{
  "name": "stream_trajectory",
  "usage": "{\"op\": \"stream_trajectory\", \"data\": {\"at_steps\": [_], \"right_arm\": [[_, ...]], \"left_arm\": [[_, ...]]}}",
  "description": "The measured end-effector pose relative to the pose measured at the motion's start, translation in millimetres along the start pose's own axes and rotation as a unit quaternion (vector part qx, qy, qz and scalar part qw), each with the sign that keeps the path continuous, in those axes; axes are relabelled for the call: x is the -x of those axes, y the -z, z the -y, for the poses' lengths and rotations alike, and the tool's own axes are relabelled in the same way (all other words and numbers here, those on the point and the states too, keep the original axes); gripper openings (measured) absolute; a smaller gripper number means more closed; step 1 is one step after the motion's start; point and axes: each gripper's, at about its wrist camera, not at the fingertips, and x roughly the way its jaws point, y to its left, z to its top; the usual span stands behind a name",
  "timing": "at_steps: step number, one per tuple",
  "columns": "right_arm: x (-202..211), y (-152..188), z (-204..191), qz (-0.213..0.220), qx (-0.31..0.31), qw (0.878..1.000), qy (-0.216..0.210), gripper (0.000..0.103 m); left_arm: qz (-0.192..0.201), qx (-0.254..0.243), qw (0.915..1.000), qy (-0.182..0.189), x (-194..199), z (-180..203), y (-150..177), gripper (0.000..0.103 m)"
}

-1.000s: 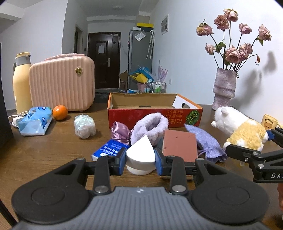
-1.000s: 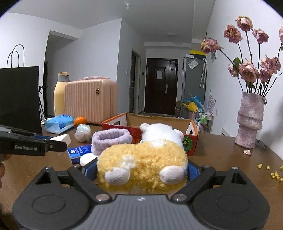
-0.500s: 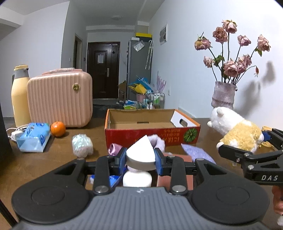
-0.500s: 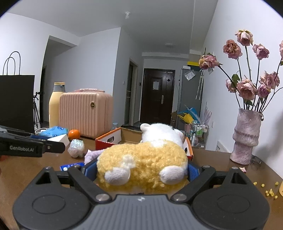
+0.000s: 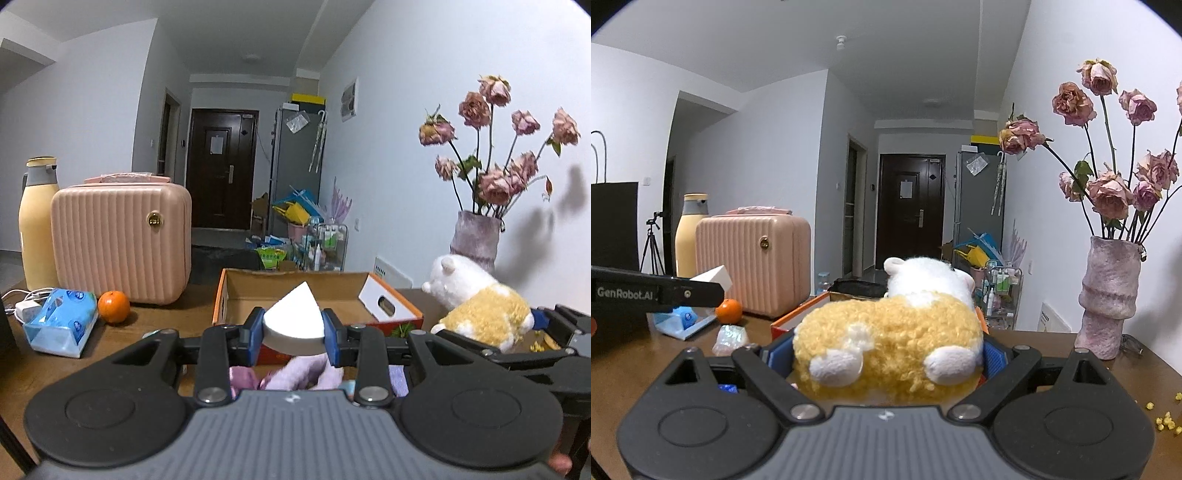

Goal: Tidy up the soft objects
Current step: 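Carry the plush toy with the right gripper over the cardboard box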

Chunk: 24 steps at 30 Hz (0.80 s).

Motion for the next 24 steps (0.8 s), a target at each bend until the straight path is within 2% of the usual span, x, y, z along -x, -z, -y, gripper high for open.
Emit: {"op": "stream_trajectory", "data": {"at_steps": [24], "right_arm": [[-88, -23, 18, 0.001, -0.010, 1.000, -0.002, 0.094]], "left_arm": [[-0.003, 0.016, 0.9998, -0.015, -91, -2, -29, 0.034]]}}
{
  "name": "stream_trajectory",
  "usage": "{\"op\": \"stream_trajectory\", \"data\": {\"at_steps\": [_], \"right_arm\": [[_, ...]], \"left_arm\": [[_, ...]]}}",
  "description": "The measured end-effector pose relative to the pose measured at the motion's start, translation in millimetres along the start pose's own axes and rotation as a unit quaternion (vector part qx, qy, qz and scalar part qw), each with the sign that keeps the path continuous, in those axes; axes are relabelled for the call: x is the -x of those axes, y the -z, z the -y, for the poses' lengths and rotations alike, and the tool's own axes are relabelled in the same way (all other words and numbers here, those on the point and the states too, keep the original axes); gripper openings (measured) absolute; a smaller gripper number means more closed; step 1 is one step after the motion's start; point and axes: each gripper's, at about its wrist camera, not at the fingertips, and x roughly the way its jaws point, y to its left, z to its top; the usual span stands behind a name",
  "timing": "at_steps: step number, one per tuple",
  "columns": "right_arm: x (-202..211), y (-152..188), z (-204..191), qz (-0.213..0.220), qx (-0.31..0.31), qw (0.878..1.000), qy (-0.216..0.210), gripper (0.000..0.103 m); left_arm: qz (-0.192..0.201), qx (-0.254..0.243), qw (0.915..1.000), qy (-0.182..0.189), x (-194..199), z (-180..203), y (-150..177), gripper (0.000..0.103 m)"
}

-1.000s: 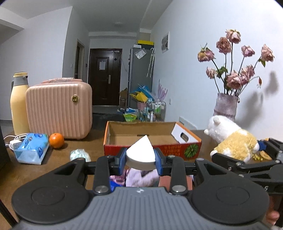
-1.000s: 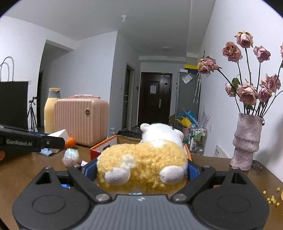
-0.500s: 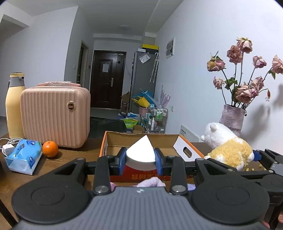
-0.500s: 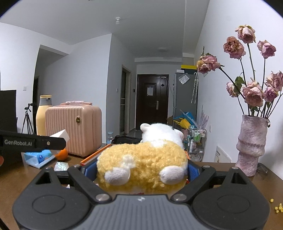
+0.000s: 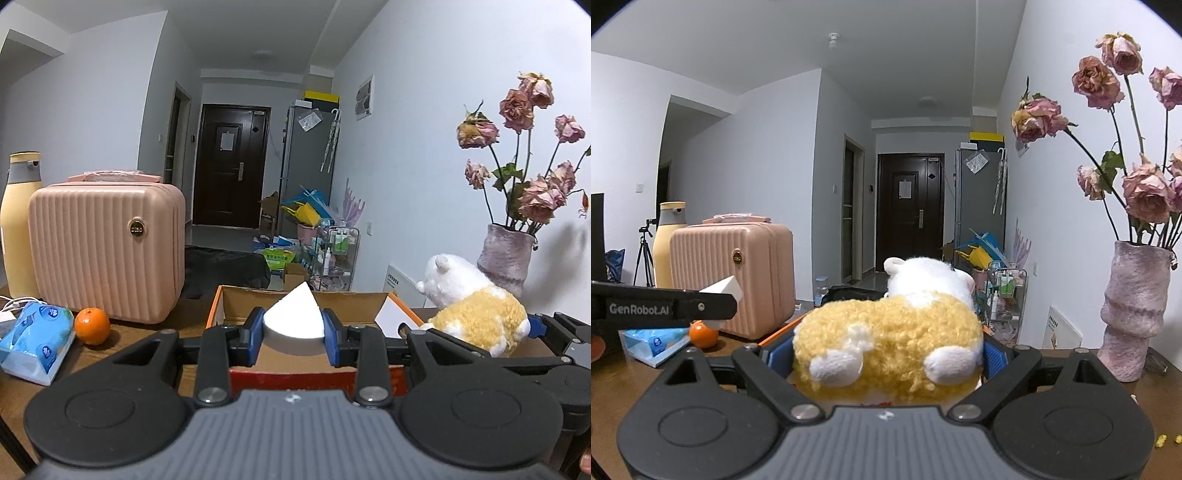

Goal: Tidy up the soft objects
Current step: 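Carry the plush toy with the right gripper over the cardboard box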

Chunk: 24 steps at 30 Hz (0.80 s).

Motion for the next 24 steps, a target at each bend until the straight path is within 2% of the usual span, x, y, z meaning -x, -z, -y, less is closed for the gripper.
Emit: {"op": "stream_trajectory", "data": {"at_steps": [15, 24], "right_arm": [[-55, -12, 15, -0.016, -0.001, 1.000, 0.005, 0.094], [-89, -20, 26, -0.029, -0.001, 0.999, 0.022, 0.094]], "left_arm": [[-0.009, 0.000, 0.9999, -0.006, -55, -1, -13, 0.034], [-0.013, 0.003, 0.9998, -0.018, -83, -6, -18, 0.034]]}}
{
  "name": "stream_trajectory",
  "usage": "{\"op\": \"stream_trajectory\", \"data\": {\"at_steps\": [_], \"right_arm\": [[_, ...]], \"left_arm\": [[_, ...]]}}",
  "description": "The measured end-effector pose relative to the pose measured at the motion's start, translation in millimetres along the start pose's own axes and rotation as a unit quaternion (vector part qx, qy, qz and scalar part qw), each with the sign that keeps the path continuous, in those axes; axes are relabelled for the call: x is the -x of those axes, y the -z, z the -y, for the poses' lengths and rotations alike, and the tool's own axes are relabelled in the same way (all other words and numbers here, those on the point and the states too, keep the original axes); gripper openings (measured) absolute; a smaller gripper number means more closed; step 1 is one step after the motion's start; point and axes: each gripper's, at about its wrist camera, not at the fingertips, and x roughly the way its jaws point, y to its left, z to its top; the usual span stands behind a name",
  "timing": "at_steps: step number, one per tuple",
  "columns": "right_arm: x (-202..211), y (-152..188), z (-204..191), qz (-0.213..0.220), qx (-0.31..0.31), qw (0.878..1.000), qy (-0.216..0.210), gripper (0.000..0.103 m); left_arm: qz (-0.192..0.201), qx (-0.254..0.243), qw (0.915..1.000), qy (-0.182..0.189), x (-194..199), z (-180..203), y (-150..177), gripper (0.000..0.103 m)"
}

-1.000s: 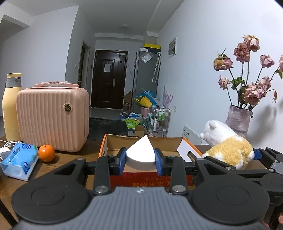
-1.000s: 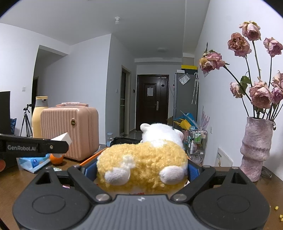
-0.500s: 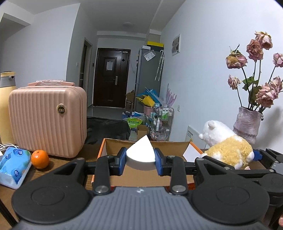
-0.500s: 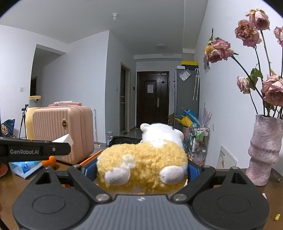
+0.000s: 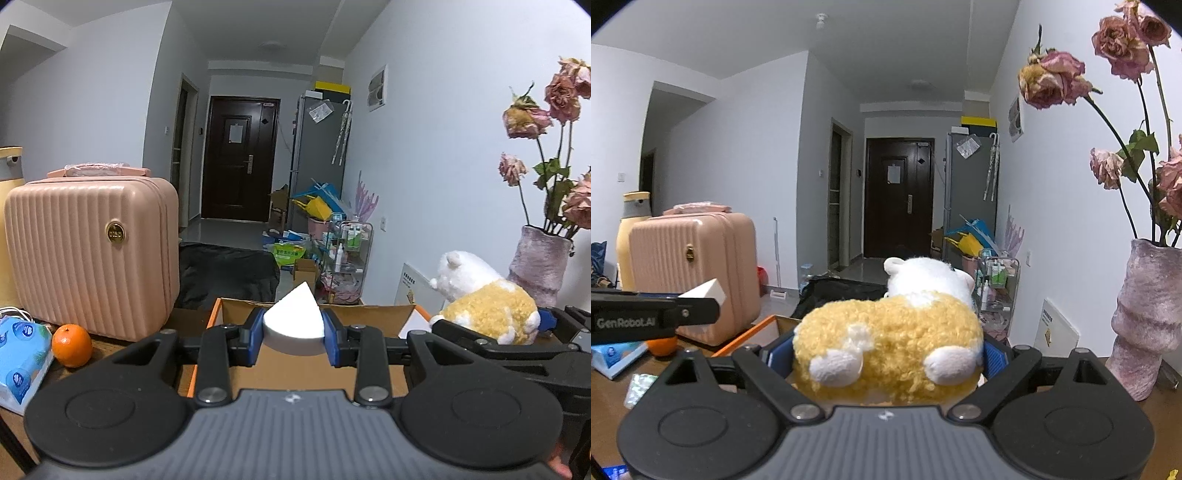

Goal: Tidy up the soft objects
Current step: 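Carry the plush toy with the right gripper over the cardboard box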

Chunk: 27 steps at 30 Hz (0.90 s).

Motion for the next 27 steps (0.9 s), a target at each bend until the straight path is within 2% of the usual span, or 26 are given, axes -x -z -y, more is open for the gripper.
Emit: {"op": "stream_trajectory", "data": {"at_steps": [16, 27], "right_arm": [[-50, -5, 4, -0.057, 0.026, 0.998, 0.019, 0.094], [-89, 10, -4, -0.111, 0.041, 0.993, 0.017, 0.094]], "left_arm": [[-0.017, -0.018, 0.9994, -0.025, -44, 3, -5, 0.034], [-0.067, -0.027, 0.9967, -0.037, -86, 4, 4, 0.034]]}}
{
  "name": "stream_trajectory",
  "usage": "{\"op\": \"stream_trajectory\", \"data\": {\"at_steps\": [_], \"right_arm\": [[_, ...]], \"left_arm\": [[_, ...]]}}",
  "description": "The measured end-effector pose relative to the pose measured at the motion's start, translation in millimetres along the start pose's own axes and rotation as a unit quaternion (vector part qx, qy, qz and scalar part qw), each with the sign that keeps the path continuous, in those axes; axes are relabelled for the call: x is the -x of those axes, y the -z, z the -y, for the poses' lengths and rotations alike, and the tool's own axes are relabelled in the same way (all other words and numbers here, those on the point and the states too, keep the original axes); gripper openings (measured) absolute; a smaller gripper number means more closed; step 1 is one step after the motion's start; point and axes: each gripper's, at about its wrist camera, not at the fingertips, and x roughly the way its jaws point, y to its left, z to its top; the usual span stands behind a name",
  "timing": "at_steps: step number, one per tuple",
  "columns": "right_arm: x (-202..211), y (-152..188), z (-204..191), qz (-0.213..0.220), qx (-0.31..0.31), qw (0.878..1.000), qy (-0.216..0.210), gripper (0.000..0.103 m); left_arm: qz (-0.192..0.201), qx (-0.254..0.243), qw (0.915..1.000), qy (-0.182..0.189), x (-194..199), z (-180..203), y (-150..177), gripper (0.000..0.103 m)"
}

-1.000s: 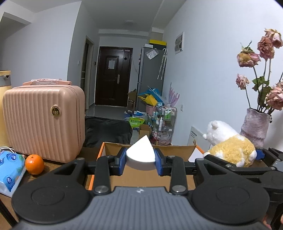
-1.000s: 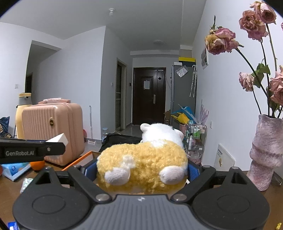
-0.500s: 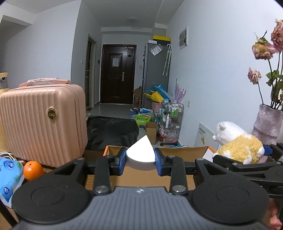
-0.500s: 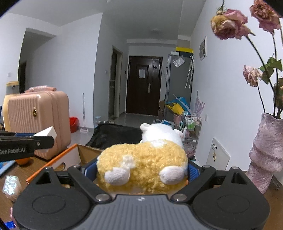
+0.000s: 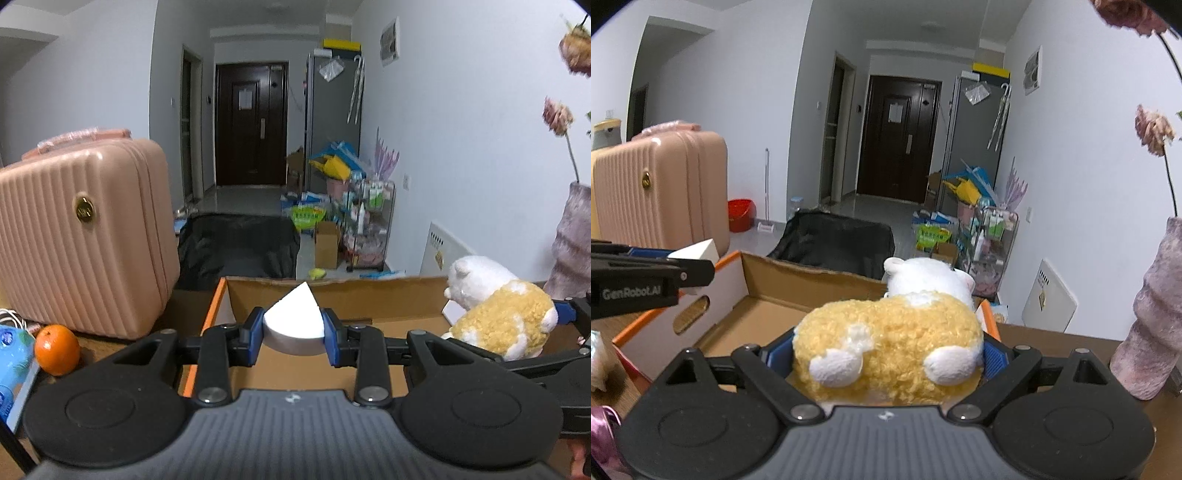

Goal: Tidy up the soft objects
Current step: 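Carry the plush toy with the right gripper over the cardboard box, then lower the plush toy into the box and open the right gripper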

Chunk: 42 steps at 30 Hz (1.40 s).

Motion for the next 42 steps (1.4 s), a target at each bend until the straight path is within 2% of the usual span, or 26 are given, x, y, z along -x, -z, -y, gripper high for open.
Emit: {"op": "stream_trajectory", "data": {"at_steps": [12, 15, 19, 20, 22, 25, 35, 42], "right_arm": [[-26, 11, 2, -0.032, -0.019, 0.999, -0.008, 0.095], [-30, 12, 2, -0.039, -0.021, 0.999, -0.008, 0.097], [-29, 13, 7, -0.041, -0.039, 0.998, -0.017, 0.101], [-28, 13, 8, -0.040, -0.040, 0.998, -0.014, 0.102], [-26, 12, 10, -0.037, -0.043, 0.998, -0.008, 0.102], [-24, 11, 14, -0.032, -0.052, 0.998, -0.010, 0.102], [-16, 12, 16, -0.028, -0.055, 0.998, -0.007, 0.102], [-10, 11, 17, -0.025, -0.056, 0.998, -0.003, 0.102]], "left_arm": [[-0.049, 0.004, 0.9988, -0.004, -28, -6, 9, 0.034], [-0.058, 0.004, 0.9983, -0.006, -32, -7, 11, 0.037], [-0.064, 0.009, 0.9979, 0.003, -34, -10, 11, 0.061], [-0.063, 0.012, 0.9979, 0.006, -33, -11, 12, 0.074], [-0.060, 0.016, 0.9981, -0.002, -32, -12, 12, 0.091], [-0.048, 0.025, 0.9985, -0.011, -29, -16, 11, 0.103], [-0.049, 0.033, 0.9981, -0.015, -28, -18, 9, 0.103], [-0.035, 0.034, 0.9987, -0.016, -17, -17, 7, 0.103]]}}
